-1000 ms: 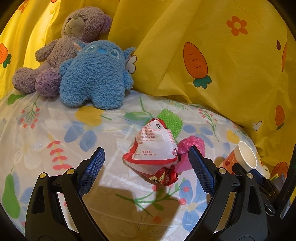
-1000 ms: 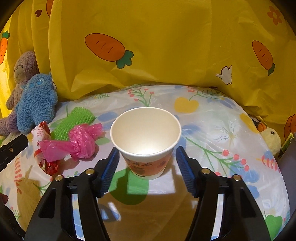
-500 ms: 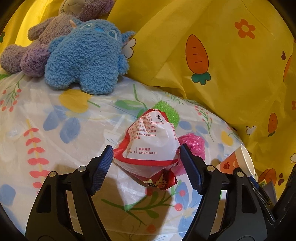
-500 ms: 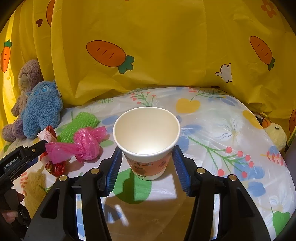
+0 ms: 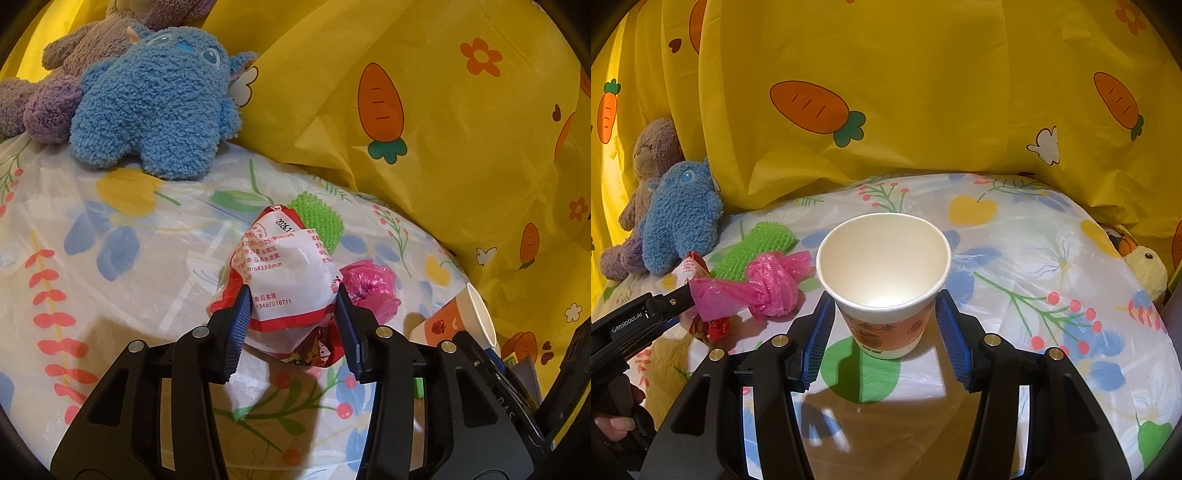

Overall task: Collect trash
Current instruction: 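Grasp the white-red wrapper with the left tool while the right tool grasps the white cup, then carry the white-red wrapper and white cup over the grey bin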

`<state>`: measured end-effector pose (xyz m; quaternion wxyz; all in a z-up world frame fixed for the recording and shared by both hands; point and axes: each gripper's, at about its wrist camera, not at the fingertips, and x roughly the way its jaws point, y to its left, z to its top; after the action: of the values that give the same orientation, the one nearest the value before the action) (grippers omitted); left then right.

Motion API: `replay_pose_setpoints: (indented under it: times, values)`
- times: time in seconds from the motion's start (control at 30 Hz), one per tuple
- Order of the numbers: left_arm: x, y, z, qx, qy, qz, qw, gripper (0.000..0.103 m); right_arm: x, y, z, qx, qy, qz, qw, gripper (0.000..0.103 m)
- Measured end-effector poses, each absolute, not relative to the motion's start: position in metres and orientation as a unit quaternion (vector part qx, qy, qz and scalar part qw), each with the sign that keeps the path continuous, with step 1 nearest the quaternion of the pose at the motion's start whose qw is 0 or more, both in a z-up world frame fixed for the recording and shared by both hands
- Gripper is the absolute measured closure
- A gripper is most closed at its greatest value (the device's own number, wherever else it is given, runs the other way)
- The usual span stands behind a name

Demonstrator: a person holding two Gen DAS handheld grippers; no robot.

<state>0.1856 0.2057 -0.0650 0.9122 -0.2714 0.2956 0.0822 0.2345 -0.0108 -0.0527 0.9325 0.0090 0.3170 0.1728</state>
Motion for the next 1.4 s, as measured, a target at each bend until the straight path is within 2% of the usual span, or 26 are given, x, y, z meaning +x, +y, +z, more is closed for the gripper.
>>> replay_pose_setpoints:
  times: [0.23, 0.47, 0.87, 1.4]
  values:
    - [0.171, 0.214, -0.057, -0.294, 0.271, 0.086, 0.913, 0.065, 0.224, -0.012, -0.041, 0.005, 0.305, 0.176, 0.936, 0.048]
    - [0.157, 0.197, -0.040, -0.255, 0.259, 0.073, 0.929, 0.066, 0.201, -0.031, -0.017, 0.006, 0.284, 0.181, 0.941, 0.048]
    - [0.106, 0.105, -0.005, -0.167, 0.247, 0.014, 0.954, 0.066, 0.130, -0.092, 0.001, 0.000, 0.259, 0.168, 0.951, 0.048]
    - [0.096, -0.019, -0.003, -0.100, 0.254, -0.094, 0.957, 0.066, 0.084, -0.186, -0.006, 0.027, 0.251, 0.096, 0.963, 0.048]
